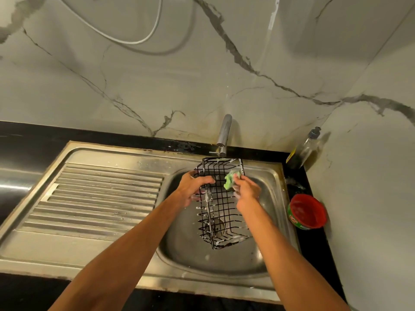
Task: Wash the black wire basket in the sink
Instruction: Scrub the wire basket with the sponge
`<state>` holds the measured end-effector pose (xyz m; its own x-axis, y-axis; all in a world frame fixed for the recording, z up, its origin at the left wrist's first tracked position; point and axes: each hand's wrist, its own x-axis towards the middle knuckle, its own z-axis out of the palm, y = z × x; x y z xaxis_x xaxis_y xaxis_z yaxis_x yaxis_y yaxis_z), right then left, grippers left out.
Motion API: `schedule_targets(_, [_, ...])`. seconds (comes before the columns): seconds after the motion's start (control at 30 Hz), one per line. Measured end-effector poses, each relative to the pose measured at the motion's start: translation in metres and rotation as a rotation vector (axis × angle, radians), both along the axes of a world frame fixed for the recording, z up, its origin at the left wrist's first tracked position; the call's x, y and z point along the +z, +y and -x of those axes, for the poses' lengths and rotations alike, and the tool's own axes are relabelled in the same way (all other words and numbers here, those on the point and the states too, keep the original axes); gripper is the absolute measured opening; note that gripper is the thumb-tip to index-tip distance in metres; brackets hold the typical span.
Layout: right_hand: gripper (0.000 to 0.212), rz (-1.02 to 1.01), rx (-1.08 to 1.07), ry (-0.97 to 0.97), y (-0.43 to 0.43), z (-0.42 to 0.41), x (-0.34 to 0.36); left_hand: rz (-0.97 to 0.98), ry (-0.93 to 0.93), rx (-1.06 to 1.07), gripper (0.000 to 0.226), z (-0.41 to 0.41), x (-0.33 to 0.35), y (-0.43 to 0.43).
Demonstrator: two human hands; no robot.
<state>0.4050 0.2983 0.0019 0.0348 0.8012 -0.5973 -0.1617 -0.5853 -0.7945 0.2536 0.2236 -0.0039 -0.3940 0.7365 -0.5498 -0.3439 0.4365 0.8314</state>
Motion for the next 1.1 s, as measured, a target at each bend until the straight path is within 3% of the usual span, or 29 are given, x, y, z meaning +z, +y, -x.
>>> schedule_targets(0.17, [0.026,0.007,-0.265,0.179,0.015,0.028,0.019,0.012,0.000,-0.068,0.100,-0.014,-0.001,0.000])
schedule_targets(0.23, [0.027,-0.008,-0.198,0.256,0.008,0.040,0.020,0.013,-0.033,-0.095,0.091,-0.017,0.000,0.000])
schedule_targets(0.33, [0.029,-0.066,-0.064,0.267,-0.002,0.046,0.022,-0.038,-0.097,-0.142,0.053,-0.019,0.003,0.003])
schedule_targets(0.4, [0.028,-0.055,-0.249,0.279,0.009,0.043,0.026,-0.051,-0.123,-0.147,0.029,-0.020,0.005,0.003])
schedule_targets(0.47, [0.028,-0.088,-0.334,0.282,0.014,0.043,0.029,-0.049,-0.123,-0.140,0.038,-0.020,0.003,0.004])
schedule_targets(0.53, [0.026,-0.148,-0.173,0.209,0.003,0.046,0.027,-0.048,-0.111,-0.139,0.046,-0.019,0.002,0.006])
schedule_targets(0.6, [0.027,-0.208,-0.018,0.117,-0.009,0.048,0.021,-0.043,-0.111,-0.104,0.040,-0.016,0.002,0.007])
schedule_targets(0.73, [0.029,-0.268,-0.108,0.091,-0.005,0.047,0.018,-0.028,-0.099,-0.104,0.035,-0.014,0.000,0.005])
schedule_targets(0.9, [0.025,-0.507,0.197,-0.046,-0.014,0.047,0.014,-0.045,-0.093,-0.170,0.049,-0.014,0.000,0.005])
schedule_targets(1.03, [0.023,-0.642,0.156,-0.068,-0.010,0.048,0.014,-0.072,-0.097,-0.163,0.038,-0.012,0.008,0.003])
schedule_targets(1.1, [0.021,-0.790,0.244,-0.071,-0.014,0.048,0.017,-0.075,-0.096,-0.157,0.048,-0.010,0.009,0.004])
